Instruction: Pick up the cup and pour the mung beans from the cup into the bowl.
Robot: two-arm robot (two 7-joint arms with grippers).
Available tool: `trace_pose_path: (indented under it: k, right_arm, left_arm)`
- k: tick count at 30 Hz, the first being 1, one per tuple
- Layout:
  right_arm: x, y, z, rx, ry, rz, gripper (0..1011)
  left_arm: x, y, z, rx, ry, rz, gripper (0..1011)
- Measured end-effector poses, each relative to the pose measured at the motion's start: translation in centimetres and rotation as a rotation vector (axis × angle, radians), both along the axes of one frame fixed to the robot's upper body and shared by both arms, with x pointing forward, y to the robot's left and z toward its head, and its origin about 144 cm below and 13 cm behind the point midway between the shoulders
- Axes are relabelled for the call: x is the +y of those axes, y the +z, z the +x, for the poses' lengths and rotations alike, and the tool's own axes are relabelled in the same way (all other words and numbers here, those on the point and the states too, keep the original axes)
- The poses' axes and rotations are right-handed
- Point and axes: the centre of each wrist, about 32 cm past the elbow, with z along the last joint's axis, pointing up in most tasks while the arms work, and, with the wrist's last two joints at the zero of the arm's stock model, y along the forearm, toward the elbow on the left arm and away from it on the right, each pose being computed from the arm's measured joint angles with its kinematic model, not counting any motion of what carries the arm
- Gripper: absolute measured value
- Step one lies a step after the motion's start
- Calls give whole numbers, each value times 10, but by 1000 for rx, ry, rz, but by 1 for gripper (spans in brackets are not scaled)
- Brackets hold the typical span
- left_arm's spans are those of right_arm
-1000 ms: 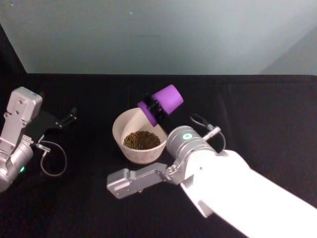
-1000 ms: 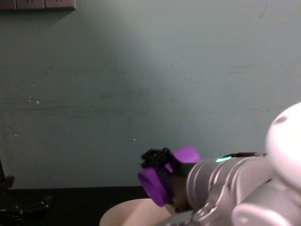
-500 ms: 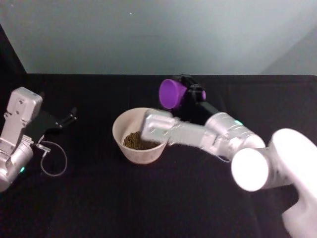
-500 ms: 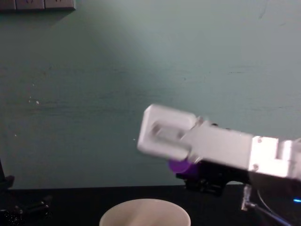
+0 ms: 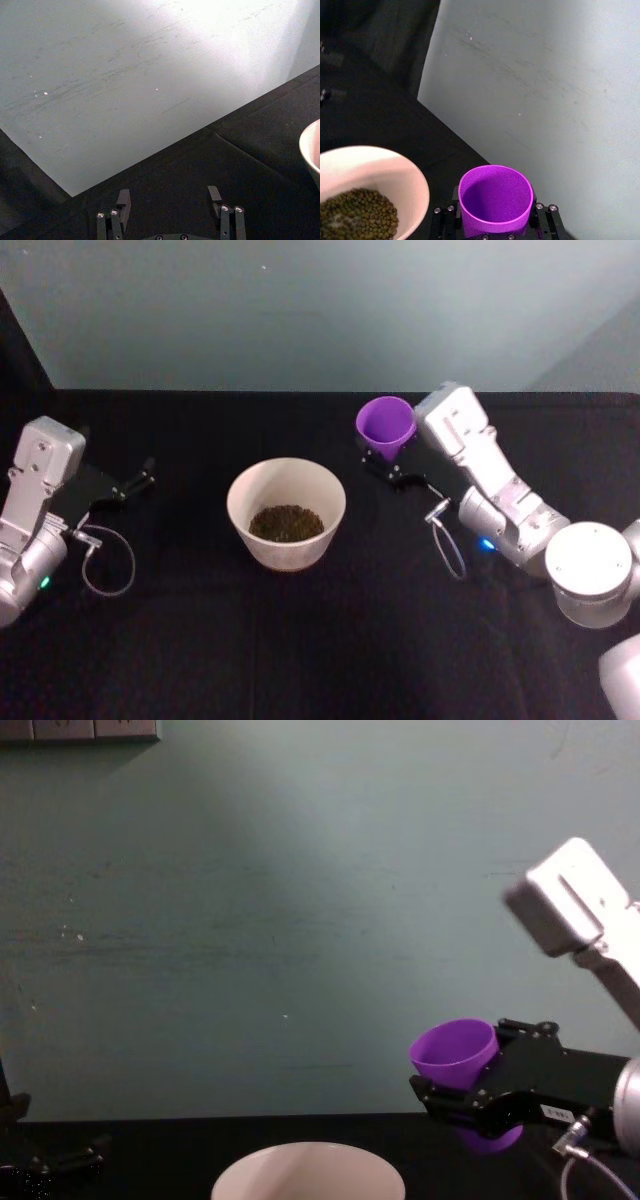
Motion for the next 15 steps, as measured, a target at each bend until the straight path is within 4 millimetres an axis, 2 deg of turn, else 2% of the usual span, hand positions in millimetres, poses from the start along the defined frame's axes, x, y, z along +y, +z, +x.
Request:
trace_pose_path:
  k: [7, 15]
  right_arm:
    - [-12, -16, 5, 60, 21, 139, 726]
    - [-20, -46, 11, 80, 31, 296, 726]
  left_arm:
    - [0, 0, 0, 0, 0, 0, 1000]
    - [0, 0, 0, 0, 0, 0, 1000]
